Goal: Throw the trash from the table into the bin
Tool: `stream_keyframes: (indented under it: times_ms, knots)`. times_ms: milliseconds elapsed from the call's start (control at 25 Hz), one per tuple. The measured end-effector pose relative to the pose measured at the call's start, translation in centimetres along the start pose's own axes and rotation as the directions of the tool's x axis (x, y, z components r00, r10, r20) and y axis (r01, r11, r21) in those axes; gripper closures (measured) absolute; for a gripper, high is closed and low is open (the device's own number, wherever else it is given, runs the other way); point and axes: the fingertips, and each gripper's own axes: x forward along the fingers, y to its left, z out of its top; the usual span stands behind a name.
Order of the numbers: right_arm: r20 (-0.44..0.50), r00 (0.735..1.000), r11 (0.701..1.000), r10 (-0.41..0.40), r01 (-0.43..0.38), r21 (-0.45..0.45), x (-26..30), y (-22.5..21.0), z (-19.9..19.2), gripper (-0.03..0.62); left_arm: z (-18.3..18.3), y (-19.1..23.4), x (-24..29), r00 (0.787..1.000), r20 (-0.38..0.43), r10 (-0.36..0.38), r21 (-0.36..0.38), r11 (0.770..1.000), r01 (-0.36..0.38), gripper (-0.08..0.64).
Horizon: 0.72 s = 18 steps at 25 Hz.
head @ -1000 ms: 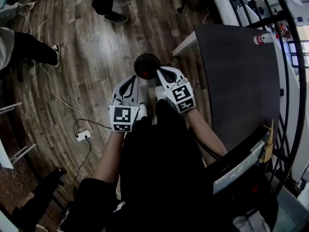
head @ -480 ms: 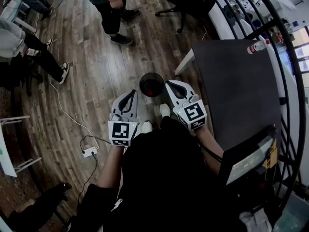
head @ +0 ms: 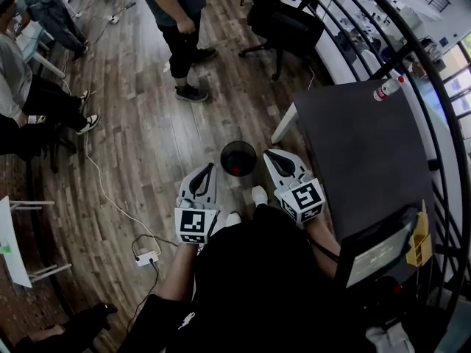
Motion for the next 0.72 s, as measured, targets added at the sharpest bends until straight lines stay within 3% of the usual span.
stream_keyframes:
  times_ms: [200,720]
  knots:
    - [0.01,1.0,1.0,-0.019,0.019,-0.005,0.7,-1.3,0.0,0.583,0.3,0.5,1.8,1.0,0.011,-0.005,0.02,1.0,0.005,0.551]
    - [0.025,0.998,0.999,-0.051,0.051,-0.003,-0.3,-1.7,1.8,0.583,1.3,0.5,0.8,1.0,0.014,-0.014,0.028,1.0,0.013,0.551]
